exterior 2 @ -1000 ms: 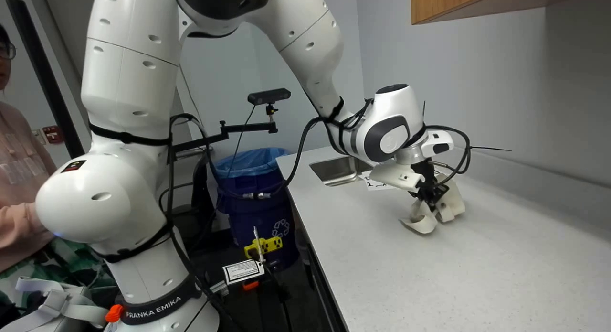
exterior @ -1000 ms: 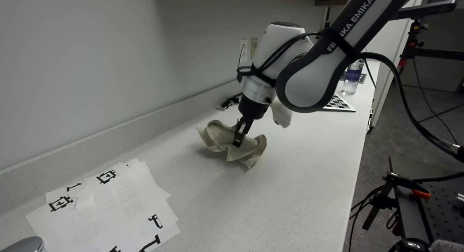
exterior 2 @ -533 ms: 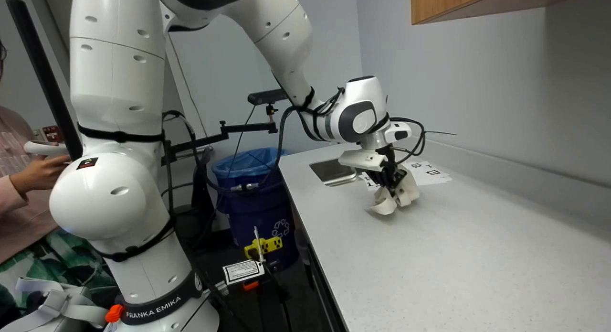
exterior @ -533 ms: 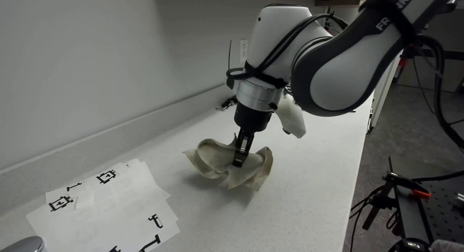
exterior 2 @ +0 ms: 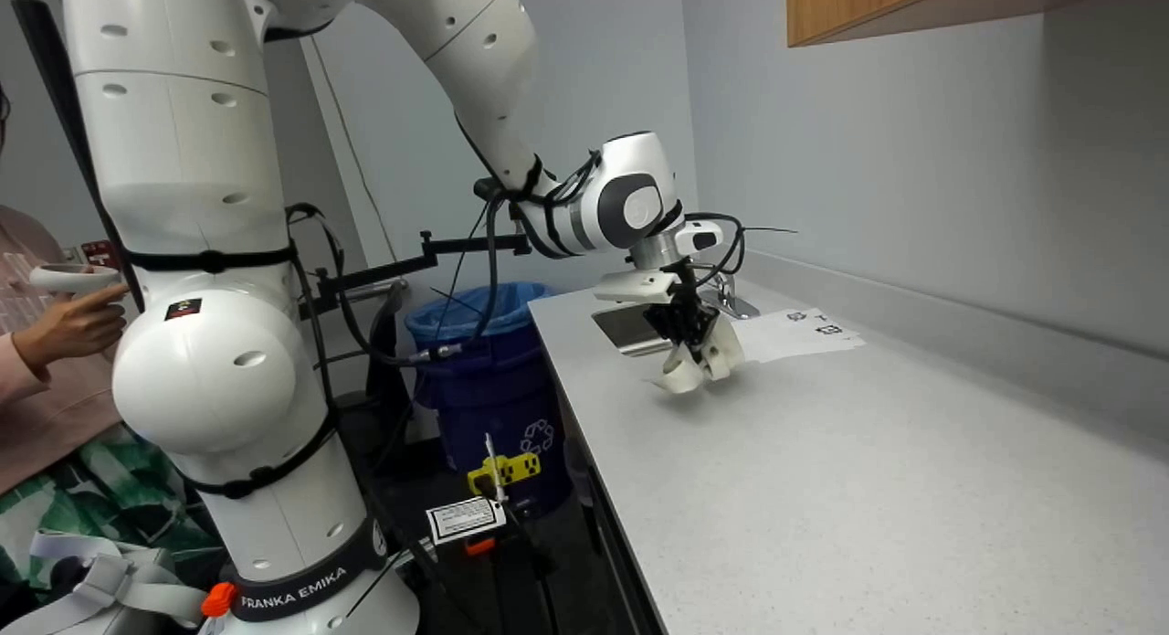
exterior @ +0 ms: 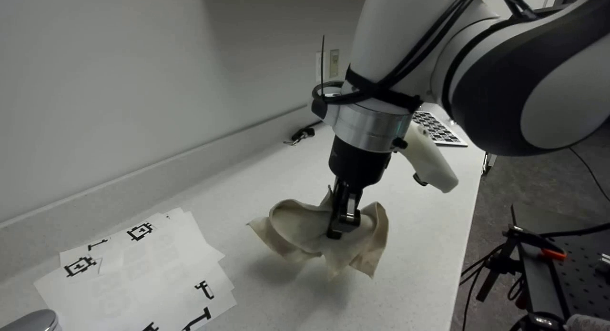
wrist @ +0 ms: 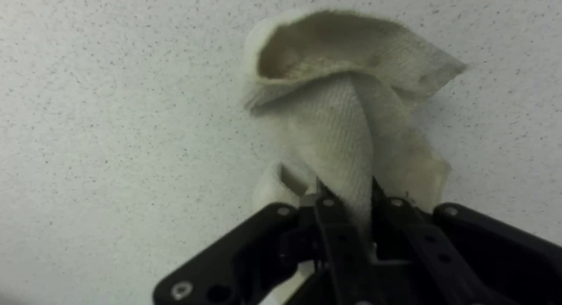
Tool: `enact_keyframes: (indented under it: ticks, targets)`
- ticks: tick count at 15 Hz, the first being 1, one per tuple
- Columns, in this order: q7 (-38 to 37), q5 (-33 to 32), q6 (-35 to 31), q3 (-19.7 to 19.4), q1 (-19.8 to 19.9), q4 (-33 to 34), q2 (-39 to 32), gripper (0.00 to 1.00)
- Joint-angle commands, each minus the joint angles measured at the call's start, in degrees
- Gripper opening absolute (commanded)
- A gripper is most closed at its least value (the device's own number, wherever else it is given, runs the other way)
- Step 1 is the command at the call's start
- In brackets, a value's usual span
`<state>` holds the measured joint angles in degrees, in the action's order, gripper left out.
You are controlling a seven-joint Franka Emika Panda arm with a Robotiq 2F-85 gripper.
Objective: Use the cloth and wipe the table
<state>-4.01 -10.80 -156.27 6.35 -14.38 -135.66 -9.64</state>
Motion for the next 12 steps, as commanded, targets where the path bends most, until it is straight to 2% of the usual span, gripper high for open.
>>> enact_keyframes:
  ticks: [1,4,8,12]
  targets:
    - [-2.4,-1.7,-0.6,1.3,-0.3,-3.3,4.1,0.47]
    - [-2.9,-1.8,-1.0,2.1,-0.2,-4.1,5.3,0.72]
    - [-4.3,-2.8,-1.7,2.7,-0.2,-5.2,6.9,0.99]
    - [-7.2,-5.1,-3.2,3.0,-0.1,-7.4,8.6,1.0]
